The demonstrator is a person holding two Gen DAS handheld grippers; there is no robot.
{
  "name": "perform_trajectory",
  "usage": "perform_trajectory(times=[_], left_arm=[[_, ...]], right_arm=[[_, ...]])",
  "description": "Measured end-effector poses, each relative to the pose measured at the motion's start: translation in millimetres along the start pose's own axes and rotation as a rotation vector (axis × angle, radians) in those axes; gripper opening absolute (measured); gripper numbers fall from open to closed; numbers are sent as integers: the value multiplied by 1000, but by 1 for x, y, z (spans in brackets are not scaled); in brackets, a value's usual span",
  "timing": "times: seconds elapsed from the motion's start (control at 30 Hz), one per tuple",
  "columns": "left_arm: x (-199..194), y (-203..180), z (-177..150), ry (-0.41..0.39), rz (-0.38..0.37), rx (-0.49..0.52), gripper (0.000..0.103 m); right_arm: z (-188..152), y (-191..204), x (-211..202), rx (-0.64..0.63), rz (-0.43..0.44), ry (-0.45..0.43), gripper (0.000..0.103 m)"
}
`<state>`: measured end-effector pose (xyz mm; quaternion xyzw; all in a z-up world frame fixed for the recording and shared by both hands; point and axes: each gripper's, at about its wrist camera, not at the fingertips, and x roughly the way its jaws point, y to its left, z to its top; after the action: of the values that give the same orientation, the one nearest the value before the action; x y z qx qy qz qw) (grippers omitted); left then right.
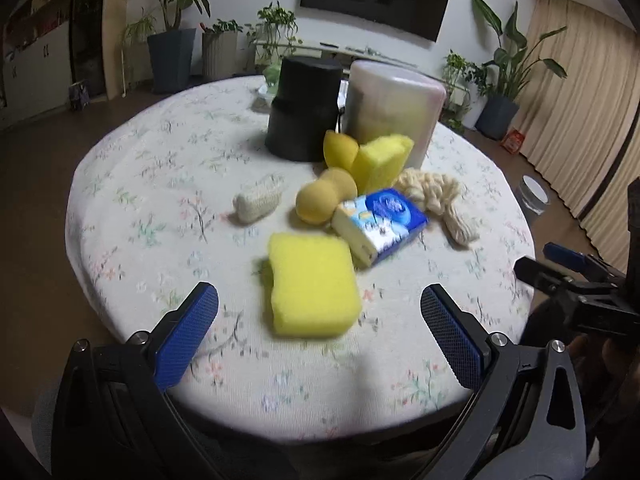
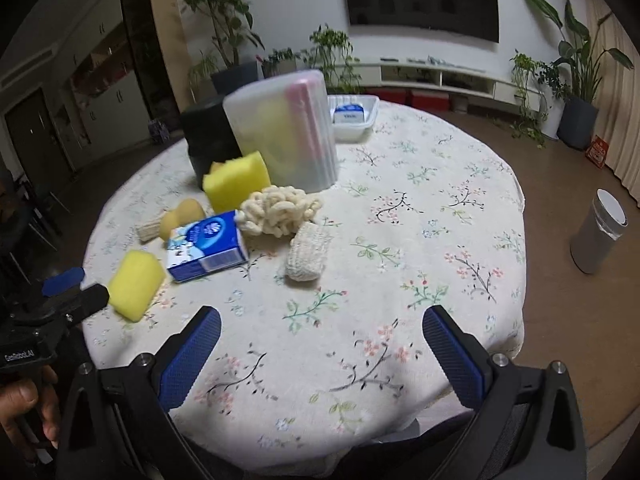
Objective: Organize soft objects
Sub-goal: 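Move both tools back over the remaining items on the table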
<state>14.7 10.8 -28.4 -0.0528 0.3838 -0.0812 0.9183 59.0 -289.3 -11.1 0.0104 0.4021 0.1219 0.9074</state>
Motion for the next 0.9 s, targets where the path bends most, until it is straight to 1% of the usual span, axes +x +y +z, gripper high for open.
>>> perform_trajectory(times=[0.07,0.13,0.2,0.23,0.3,0.33,0.37,0.43,0.53,0.7,0.9], left_arm=[[5,-1,5,0,27,14,103],[13,-1,6,18,53,24,103],[19,-1,5,26,52,25,103],[23,-1,3,31,36,26,103],[28,-1,3,48,44,25,103],[30,-1,3,53,45,25,103],[32,0,4,57,48,22,103],[33,2,4,60,64,14,103],[34,10,4,60,59,-17,103],[43,12,2,94,65,-30,103],[49,9,4,107,42,-29,103]], right_arm=[[7,1,7,-7,-2,26,103],[12,4,14,-18,2,44,103],[16,7,20,-33,-3,58,103],[19,7,25,-37,-2,66,103],[26,7,37,-37,2,96,101],[30,6,41,-33,3,104,95],[34,5,45,-29,6,103,93],[38,3,52,-22,-4,107,92],[36,1,59,-19,-26,125,92],[31,2,73,-19,-19,159,92],[33,9,81,-61,-45,153,89]])
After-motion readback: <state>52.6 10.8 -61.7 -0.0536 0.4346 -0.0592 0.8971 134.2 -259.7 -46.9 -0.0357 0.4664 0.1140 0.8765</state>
